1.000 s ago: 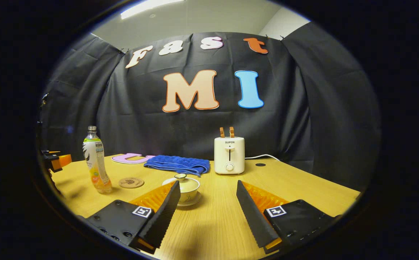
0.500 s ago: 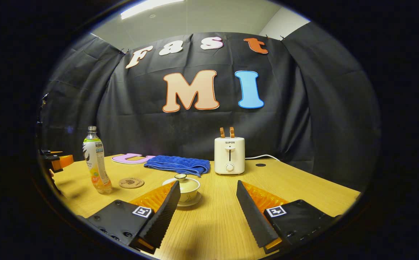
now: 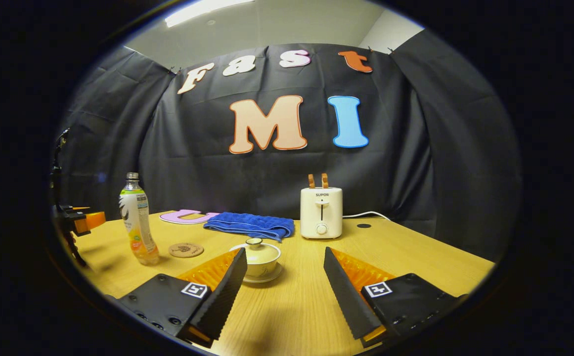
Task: Open the teacup lid with one hand, grasp the water bottle and pour water into the teacup with the other hand; after pouring, place the water bottle on the coaster and then close the teacup lid.
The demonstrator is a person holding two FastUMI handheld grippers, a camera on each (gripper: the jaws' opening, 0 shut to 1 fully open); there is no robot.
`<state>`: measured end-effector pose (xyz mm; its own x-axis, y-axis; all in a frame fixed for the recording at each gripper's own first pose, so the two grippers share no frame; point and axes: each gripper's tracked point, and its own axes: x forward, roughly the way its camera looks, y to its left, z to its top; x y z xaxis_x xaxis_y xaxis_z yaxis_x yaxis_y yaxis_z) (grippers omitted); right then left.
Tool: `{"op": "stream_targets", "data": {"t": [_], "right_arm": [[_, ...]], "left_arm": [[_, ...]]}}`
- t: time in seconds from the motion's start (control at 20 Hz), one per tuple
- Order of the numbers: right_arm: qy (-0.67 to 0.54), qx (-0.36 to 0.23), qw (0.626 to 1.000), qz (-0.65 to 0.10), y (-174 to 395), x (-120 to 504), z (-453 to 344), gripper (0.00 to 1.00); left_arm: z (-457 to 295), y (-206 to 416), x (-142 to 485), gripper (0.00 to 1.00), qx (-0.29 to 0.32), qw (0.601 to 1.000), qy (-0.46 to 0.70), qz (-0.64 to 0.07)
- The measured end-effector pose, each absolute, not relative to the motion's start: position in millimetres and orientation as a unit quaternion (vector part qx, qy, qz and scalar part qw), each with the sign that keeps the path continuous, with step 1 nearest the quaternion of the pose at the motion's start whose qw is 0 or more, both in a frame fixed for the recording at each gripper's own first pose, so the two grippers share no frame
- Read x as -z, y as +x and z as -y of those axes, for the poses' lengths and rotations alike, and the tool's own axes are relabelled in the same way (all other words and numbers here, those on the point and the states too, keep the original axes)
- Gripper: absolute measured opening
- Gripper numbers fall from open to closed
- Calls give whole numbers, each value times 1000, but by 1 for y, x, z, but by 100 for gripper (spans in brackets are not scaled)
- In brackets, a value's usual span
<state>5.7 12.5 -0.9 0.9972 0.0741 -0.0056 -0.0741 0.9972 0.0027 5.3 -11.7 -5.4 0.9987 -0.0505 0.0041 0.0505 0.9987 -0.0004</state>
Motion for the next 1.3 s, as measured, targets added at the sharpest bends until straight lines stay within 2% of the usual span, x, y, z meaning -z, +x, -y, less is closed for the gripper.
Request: {"op": "stream_targets", "data": {"t": [0.35, 0.85, 1.1, 1.3], "right_arm": [[3, -100, 995, -14, 26, 6, -44, 98], [-5, -111, 991, -72, 79, 26, -71, 98], [-43, -109, 991, -65, 102, 24, -82, 99], [-65, -101, 989, -84, 117, 35, -84, 80]], "left_arm": [[13, 6, 6, 93, 25, 1000, 0, 2], [14, 7, 7, 93, 26, 1000, -2, 2], [14, 6, 6, 93, 26, 1000, -2, 2], [15, 6, 7, 93, 26, 1000, -2, 2]]}}
